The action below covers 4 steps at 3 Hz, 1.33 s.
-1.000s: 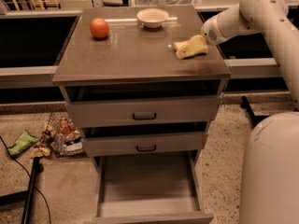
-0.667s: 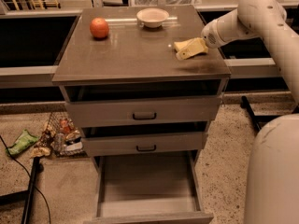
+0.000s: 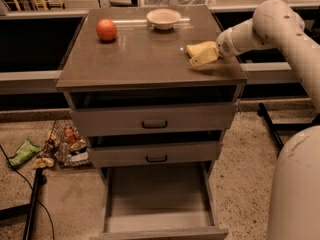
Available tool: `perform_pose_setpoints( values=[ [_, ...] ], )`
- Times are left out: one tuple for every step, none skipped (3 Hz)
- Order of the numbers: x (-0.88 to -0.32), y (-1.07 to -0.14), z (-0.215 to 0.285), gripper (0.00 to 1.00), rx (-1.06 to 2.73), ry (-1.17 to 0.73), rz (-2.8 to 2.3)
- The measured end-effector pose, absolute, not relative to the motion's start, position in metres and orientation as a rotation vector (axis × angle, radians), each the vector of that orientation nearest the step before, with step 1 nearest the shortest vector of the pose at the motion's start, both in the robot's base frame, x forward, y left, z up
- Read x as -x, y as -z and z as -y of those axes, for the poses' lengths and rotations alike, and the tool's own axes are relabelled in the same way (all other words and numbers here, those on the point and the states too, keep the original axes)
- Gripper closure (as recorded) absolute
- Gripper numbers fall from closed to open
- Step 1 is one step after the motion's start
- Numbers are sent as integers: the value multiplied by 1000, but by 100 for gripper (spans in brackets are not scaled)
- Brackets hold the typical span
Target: Place sponge into bottom drawer
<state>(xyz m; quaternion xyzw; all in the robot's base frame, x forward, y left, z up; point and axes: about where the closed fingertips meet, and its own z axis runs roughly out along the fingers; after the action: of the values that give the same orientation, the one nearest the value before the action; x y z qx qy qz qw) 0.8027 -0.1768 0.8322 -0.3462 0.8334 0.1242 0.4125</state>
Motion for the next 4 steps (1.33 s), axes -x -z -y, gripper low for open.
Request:
perform_pose_setpoints(
  values=[
    [-798,-833,178,48,839,-328,-2076],
    [-794,-840,175,72,834,-338,-2043],
    [-779,-878,153,95,898,-351,-1920],
    [-759,-914,124,100,995,-367,-1777]
  ],
)
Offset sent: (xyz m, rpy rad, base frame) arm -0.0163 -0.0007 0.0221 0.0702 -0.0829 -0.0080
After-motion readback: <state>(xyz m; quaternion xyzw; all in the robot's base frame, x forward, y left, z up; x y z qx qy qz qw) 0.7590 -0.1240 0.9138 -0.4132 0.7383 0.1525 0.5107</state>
